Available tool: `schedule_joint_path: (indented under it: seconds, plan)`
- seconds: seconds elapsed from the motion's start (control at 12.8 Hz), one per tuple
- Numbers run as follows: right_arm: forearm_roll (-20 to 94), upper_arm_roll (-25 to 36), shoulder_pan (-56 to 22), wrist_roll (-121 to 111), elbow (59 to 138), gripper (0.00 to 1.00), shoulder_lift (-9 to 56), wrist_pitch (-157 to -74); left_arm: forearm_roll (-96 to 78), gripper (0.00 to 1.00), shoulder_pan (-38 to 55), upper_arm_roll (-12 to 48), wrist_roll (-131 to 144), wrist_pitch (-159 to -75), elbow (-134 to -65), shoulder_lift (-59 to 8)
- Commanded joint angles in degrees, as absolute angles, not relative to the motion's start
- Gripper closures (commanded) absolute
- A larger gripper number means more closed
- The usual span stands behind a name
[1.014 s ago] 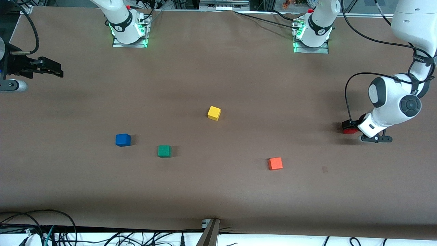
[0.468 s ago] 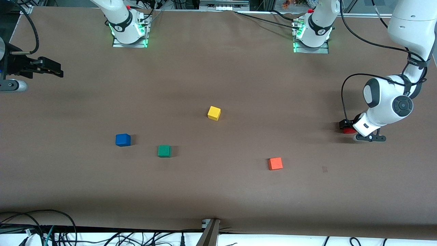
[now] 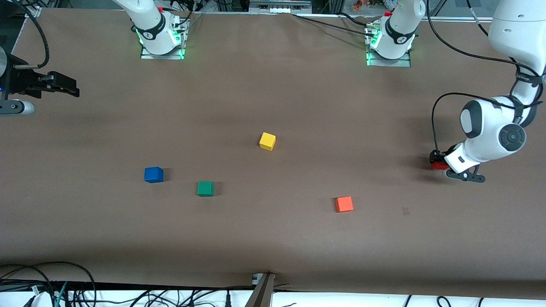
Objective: Pass red block to right arm, stack on blue
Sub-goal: 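Close the left gripper on the red cube, then lift the red cube with the left gripper while the right gripper approaches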
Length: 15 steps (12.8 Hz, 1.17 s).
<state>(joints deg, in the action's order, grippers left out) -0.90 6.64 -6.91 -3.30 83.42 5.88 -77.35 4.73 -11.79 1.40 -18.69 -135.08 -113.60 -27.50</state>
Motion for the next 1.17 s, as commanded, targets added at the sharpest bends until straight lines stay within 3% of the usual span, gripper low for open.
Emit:
schedule_joint_path:
  seconds: [0.0, 0.62, 1.09]
  plan:
    - [-0.53, 6.86, -6.68, -3.69, 82.71, 0.00, 6.50, -77.34, 3.35, 1.00, -12.22, 4.56, -23.97, -130.43, -108.12, -26.98]
    - [6.76, 6.59, -7.21, -3.43, 82.97, 0.00, 9.75, -76.55, -20.45, 0.97, -11.77, 11.85, -45.60, -130.08, -103.10, -29.53]
    - [19.66, 6.68, -6.68, -3.86, 83.14, 0.00, 15.80, -76.29, -37.65, 0.99, -12.22, 18.72, -61.20, -129.29, -100.64, -29.62]
